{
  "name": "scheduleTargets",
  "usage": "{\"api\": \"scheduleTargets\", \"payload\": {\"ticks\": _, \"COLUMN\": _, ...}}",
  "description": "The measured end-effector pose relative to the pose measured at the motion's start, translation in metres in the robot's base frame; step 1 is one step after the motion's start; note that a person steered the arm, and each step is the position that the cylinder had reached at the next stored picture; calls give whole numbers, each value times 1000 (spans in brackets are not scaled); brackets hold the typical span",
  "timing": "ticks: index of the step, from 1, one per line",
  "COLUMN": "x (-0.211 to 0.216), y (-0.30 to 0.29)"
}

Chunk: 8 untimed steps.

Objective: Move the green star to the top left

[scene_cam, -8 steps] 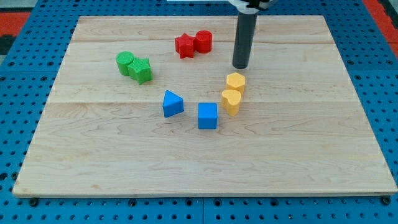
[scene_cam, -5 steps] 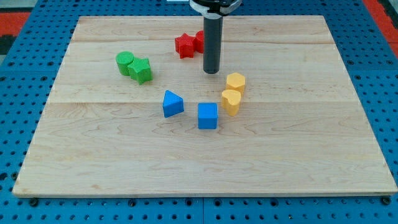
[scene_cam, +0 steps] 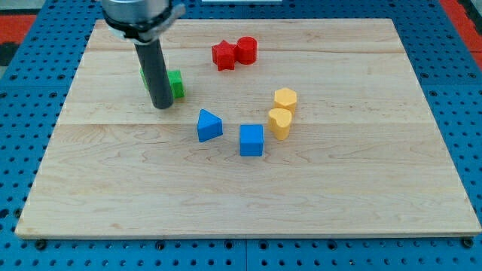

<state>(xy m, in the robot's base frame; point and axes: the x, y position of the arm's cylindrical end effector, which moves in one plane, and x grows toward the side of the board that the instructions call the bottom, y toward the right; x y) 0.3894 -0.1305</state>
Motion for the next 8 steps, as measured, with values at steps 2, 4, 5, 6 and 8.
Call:
{"api": "scheduleTargets", "payload": {"ticks": 2, "x": -75, "y": 17}}
{"api": "scheduleTargets", "payload": {"ticks": 4, "x": -83, "y": 51}}
{"api": "scheduleTargets", "payload": {"ticks": 5, "x": -94, "y": 59}}
{"api": "scheduleTargets", "payload": {"ticks": 6, "x": -114, "y": 71}}
{"api": "scheduleTargets", "payload": {"ticks": 8, "x": -140, "y": 124}}
